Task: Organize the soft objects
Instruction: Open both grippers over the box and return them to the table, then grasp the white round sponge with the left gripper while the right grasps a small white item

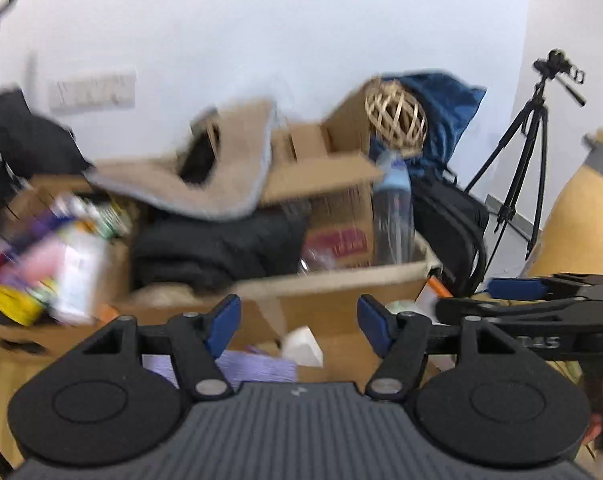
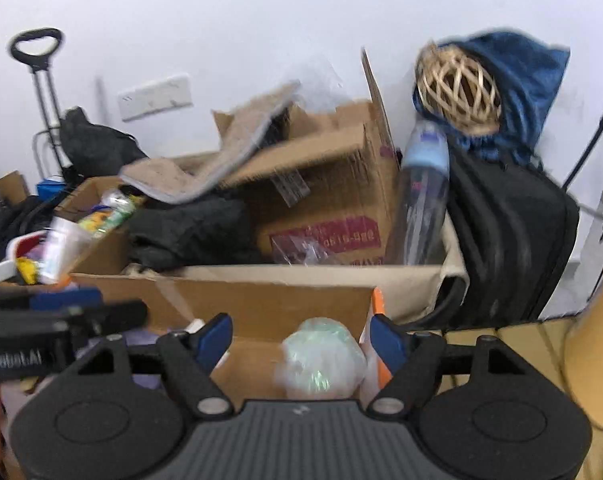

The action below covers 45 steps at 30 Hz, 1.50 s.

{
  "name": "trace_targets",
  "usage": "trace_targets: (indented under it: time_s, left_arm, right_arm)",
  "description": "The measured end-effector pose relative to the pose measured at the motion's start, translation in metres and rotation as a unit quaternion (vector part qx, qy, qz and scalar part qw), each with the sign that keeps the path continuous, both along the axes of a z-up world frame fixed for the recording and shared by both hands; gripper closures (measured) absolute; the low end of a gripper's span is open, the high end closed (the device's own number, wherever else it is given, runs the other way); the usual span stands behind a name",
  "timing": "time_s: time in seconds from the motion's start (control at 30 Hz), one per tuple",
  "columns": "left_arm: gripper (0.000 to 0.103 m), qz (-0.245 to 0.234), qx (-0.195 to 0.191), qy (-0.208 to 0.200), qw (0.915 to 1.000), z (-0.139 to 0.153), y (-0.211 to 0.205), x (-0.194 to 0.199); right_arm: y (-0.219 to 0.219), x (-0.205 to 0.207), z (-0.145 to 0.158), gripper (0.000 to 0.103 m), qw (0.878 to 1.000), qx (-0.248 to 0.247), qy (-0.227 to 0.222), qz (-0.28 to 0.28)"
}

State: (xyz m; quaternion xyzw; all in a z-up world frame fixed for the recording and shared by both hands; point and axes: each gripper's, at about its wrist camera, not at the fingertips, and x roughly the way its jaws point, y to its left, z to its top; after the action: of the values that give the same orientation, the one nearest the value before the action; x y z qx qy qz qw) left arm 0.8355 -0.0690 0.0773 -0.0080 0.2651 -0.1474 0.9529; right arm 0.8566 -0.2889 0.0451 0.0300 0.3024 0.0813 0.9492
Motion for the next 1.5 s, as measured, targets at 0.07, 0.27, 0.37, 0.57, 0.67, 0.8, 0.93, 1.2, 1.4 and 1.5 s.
trace_targets:
  time_s: [0.07,0.27,0.37,0.57,0.67,0.8,0.93,1.2,1.4,1.5]
  left_arm:
    - [0.033,0.002,0.014,-0.025,0.9996,0.028,0.013,-0.031]
    - [0.022,0.01,0.046,-0.094,0.9945,0.077,0.051,-0.15]
    - [0.017,0.042,0.064,-0.151,0.9856,0.078,0.067,-0.233]
    - [0.006,0.045,0.052,-0.197,0.978,0.048,0.077,-0.384]
    - [0.003,0.069,0.032,-0.205,0.9758,0.027,0.08,-0.446]
    - [0.0,0.089,0.042,-0.212,0.9724,-0.001,0.079,-0.513]
    - [0.0,0.104,0.075,-0.224,0.9661,-0.021,0.078,-0.555]
    - [0.0,0.091,0.053,-0.196,0.9748,-0.036,0.081,-0.569]
    - [0.0,0.083,0.049,-0.158,0.9827,-0.056,0.08,-0.529]
    - [0.0,0.088,0.053,-0.127,0.9866,-0.07,0.079,-0.495]
  right_arm:
    - [-0.005,-0.024,0.02,0.023,1.0,-0.006,-0.008,0.002]
    - [-0.025,-0.139,0.075,0.015,0.998,-0.021,-0.056,0.007]
    - [-0.027,-0.21,0.082,0.012,0.996,-0.023,-0.086,0.019]
    - [-0.024,-0.36,0.062,0.012,0.99,0.018,-0.126,0.052]
    - [-0.013,-0.417,0.048,0.012,0.989,0.019,-0.14,0.052]
    - [0.004,-0.489,0.027,0.007,0.986,0.011,-0.16,0.041]
    - [0.019,-0.541,0.001,0.0,0.982,-0.003,-0.179,0.057]
    - [0.027,-0.566,-0.013,0.0,0.985,0.004,-0.166,0.054]
    - [0.03,-0.548,-0.028,0.004,0.988,0.016,-0.147,0.053]
    - [0.028,-0.529,-0.037,0.011,0.99,0.029,-0.13,0.049]
